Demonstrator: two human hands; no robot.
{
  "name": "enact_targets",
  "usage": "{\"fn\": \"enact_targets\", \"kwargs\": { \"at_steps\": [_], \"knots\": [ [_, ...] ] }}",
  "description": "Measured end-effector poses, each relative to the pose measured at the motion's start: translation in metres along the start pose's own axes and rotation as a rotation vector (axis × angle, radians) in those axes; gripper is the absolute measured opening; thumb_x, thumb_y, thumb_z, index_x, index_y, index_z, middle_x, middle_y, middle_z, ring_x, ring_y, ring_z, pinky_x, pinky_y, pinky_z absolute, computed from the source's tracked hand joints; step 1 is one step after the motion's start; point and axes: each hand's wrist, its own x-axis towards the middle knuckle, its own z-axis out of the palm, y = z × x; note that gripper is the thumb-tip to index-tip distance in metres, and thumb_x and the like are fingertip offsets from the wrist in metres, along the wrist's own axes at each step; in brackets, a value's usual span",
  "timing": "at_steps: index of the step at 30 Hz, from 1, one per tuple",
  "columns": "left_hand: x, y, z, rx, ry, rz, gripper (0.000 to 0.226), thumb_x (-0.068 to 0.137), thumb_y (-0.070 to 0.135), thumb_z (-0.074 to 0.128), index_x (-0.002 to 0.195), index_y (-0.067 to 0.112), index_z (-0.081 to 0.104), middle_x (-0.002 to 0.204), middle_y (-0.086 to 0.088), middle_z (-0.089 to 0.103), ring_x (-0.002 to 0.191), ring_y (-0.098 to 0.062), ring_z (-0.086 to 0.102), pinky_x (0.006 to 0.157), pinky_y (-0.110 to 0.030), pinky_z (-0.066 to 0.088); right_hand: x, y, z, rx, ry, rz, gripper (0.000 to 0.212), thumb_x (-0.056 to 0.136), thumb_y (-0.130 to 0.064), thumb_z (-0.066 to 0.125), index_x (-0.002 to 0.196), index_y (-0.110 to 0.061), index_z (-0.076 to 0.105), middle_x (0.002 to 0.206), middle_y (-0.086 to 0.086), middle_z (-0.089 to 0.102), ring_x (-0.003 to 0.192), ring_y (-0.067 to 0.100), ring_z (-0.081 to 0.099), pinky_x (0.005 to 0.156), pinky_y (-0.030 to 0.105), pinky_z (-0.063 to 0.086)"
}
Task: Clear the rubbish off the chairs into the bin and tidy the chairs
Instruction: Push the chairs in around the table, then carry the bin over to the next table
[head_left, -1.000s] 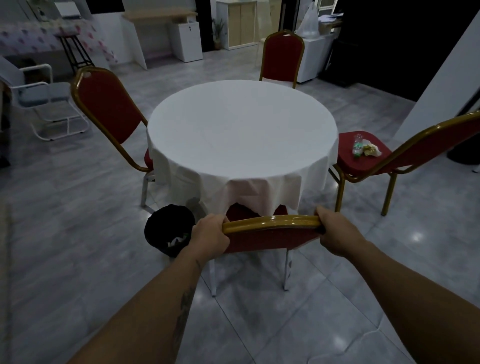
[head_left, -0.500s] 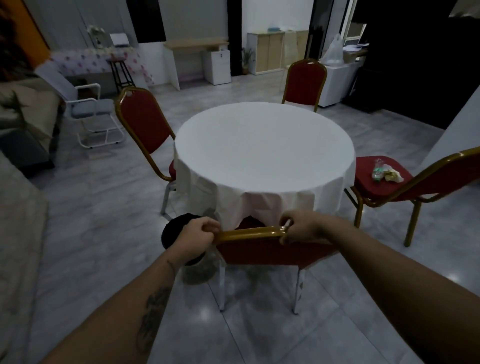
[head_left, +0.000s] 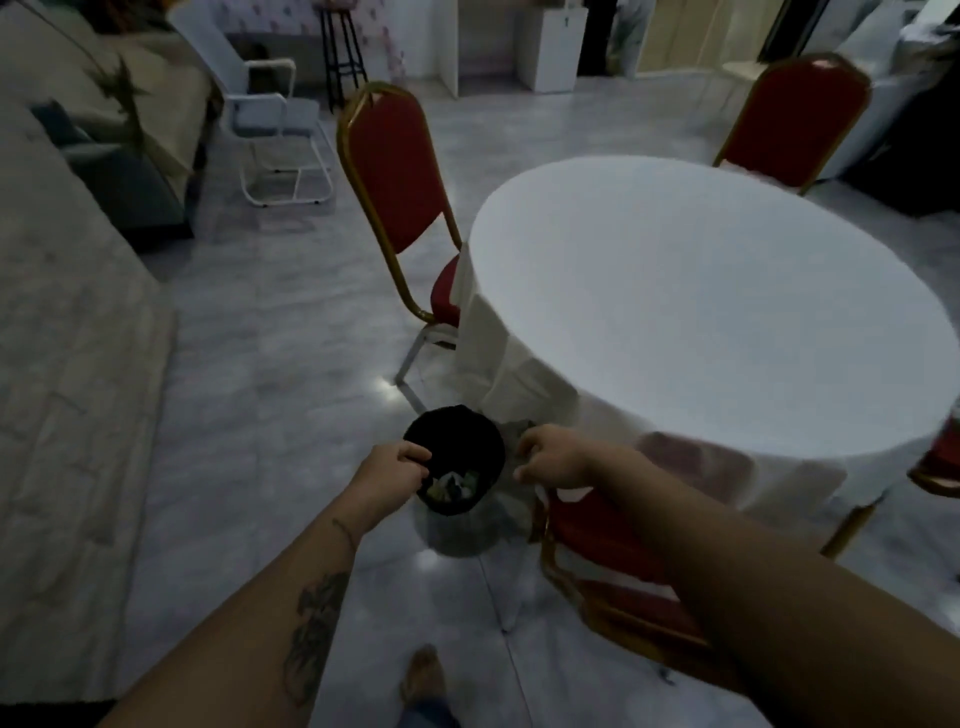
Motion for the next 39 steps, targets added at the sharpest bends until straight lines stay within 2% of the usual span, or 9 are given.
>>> {"fn": "enact_targets", "kwargs": {
  "at_steps": [9,14,18,22,24,26,30,36,39],
  "knots": [
    [0.239,-0.097,0.004,0.039,-0.09,-0.215,0.022,0.087,0.011,0.057,0.105,0.021,0.066,0.118,-0.01,0.066,0.105,-0.027,0.063,0.087,-0.037,0.053,0.274,0.025,0.092,0.245,-0.169,0.242,0.04,0.091,-0.023,0.063,0.129,-0.01,0.056,0.129,0.012,0.057,0.113,0.028,0.058,0.094,0.039,0.051],
    [0.339,-0.19,0.043,0.088,-0.04,-0.294,0.039,0.092,0.011,0.05,0.129,0.017,0.055,0.108,-0.013,0.065,0.073,-0.019,0.058,0.057,-0.026,0.043,0.376,0.077,0.186,0.476,-0.103,0.383,0.049,0.092,-0.02,0.061,0.137,-0.012,0.043,0.117,0.013,0.057,0.091,0.022,0.056,0.065,0.028,0.042],
    [0.403,-0.255,0.074,0.039,0.028,-0.414,0.066,0.089,0.029,0.062,0.145,0.009,0.035,0.133,-0.019,0.055,0.105,-0.031,0.059,0.086,-0.037,0.052,0.436,0.121,0.25,0.6,-0.005,0.549,0.047,0.086,-0.017,0.059,0.13,-0.016,0.043,0.103,0.01,0.054,0.082,0.022,0.055,0.054,0.024,0.038],
    [0.45,-0.302,0.102,-0.146,0.009,-0.553,0.059,0.086,0.04,0.067,0.129,0.003,0.048,0.12,-0.021,0.06,0.094,-0.033,0.064,0.057,-0.036,0.061,0.486,0.147,0.285,0.678,0.105,0.752,0.072,0.09,-0.019,0.06,0.151,-0.009,0.024,0.139,0.021,0.049,0.117,0.04,0.057,0.086,0.046,0.057],
    [0.458,-0.313,0.112,-0.215,-0.01,-0.6,0.041,0.092,0.03,0.061,0.123,0.005,0.055,0.115,-0.019,0.064,0.085,-0.031,0.066,0.049,-0.033,0.06,0.501,0.15,0.294,0.729,0.121,0.804,0.076,0.093,-0.017,0.061,0.156,-0.01,0.019,0.147,0.02,0.044,0.122,0.04,0.054,0.091,0.051,0.056],
    [0.46,-0.316,0.118,-0.321,-0.045,-0.621,0.023,0.096,0.014,0.053,0.118,0.007,0.058,0.112,-0.019,0.066,0.079,-0.028,0.067,0.051,-0.033,0.06,0.51,0.151,0.3,0.833,0.146,0.832,0.075,0.095,-0.012,0.06,0.157,-0.013,0.018,0.147,0.02,0.044,0.118,0.039,0.057,0.078,0.046,0.06],
    [0.445,-0.311,0.107,-0.432,-0.011,-0.578,0.029,0.093,-0.001,0.048,0.12,0.005,0.059,0.111,-0.019,0.067,0.083,-0.029,0.068,0.055,-0.033,0.058,0.501,0.144,0.29,0.936,0.107,0.808,0.058,0.098,-0.009,0.055,0.151,-0.009,0.031,0.138,0.022,0.053,0.107,0.037,0.064,0.049,0.033,0.055],
    [0.368,-0.258,0.039,-0.437,0.093,-0.5,0.024,0.094,-0.002,0.047,0.111,0.012,0.054,0.095,-0.011,0.063,0.081,-0.025,0.062,0.069,-0.037,0.053,0.44,0.096,0.212,0.786,0.007,0.574,0.051,0.096,-0.009,0.054,0.144,-0.01,0.038,0.132,0.017,0.054,0.102,0.031,0.062,0.056,0.031,0.056],
    [0.319,-0.222,-0.003,-0.417,0.156,-0.461,0.032,0.093,-0.002,0.048,0.121,0.013,0.053,0.104,-0.014,0.062,0.082,-0.025,0.061,0.072,-0.038,0.052,0.401,0.063,0.158,0.702,0.027,0.421,0.03,0.093,-0.005,0.057,0.12,-0.011,0.046,0.115,0.014,0.056,0.101,0.035,0.064,0.069,0.044,0.062]
  ]
}}
